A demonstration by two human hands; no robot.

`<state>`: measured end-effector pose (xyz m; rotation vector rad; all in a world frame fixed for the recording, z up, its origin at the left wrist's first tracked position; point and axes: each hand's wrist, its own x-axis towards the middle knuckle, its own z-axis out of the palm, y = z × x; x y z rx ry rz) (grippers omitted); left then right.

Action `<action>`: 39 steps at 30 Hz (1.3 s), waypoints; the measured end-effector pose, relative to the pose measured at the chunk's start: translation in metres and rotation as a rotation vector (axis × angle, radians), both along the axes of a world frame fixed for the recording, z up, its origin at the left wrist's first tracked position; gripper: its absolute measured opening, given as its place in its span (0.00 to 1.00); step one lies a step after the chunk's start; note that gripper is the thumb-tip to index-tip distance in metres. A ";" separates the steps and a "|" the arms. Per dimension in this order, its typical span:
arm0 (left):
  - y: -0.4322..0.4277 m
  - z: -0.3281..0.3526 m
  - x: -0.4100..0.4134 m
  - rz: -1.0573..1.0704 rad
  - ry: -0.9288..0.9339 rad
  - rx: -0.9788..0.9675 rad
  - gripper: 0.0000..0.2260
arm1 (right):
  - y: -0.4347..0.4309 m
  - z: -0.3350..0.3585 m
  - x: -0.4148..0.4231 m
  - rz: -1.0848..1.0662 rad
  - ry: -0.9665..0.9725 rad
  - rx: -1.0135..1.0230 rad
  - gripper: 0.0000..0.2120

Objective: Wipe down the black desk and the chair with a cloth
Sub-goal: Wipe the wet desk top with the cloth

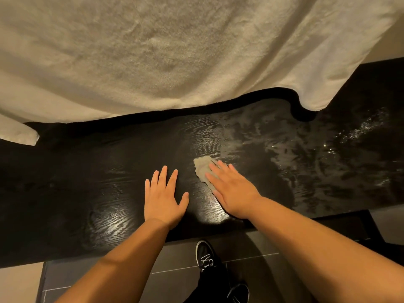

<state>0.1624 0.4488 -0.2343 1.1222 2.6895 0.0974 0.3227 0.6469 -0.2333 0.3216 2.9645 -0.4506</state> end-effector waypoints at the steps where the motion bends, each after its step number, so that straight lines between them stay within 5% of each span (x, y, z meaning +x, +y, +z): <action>1: 0.003 0.001 -0.002 0.000 -0.009 0.013 0.35 | 0.014 0.000 -0.001 -0.060 0.024 0.031 0.26; 7: 0.037 0.003 -0.026 -0.095 -0.014 0.042 0.35 | 0.061 -0.005 -0.004 -0.606 -0.032 0.045 0.28; 13: 0.052 -0.002 -0.034 -0.155 0.029 -0.016 0.35 | -0.025 0.001 -0.014 -0.255 -0.059 -0.053 0.29; 17: 0.052 -0.004 -0.036 -0.157 0.000 -0.014 0.35 | 0.005 -0.007 -0.012 -0.108 -0.033 0.024 0.28; 25: 0.051 -0.007 -0.034 -0.124 -0.010 0.071 0.34 | 0.080 -0.007 -0.021 -0.634 -0.058 0.031 0.27; 33: 0.051 -0.002 -0.035 -0.136 -0.018 0.036 0.35 | 0.025 -0.006 -0.016 -0.092 -0.001 0.038 0.27; 39: 0.052 -0.005 -0.034 -0.124 -0.030 0.056 0.34 | 0.084 -0.005 -0.032 -0.633 -0.072 0.074 0.31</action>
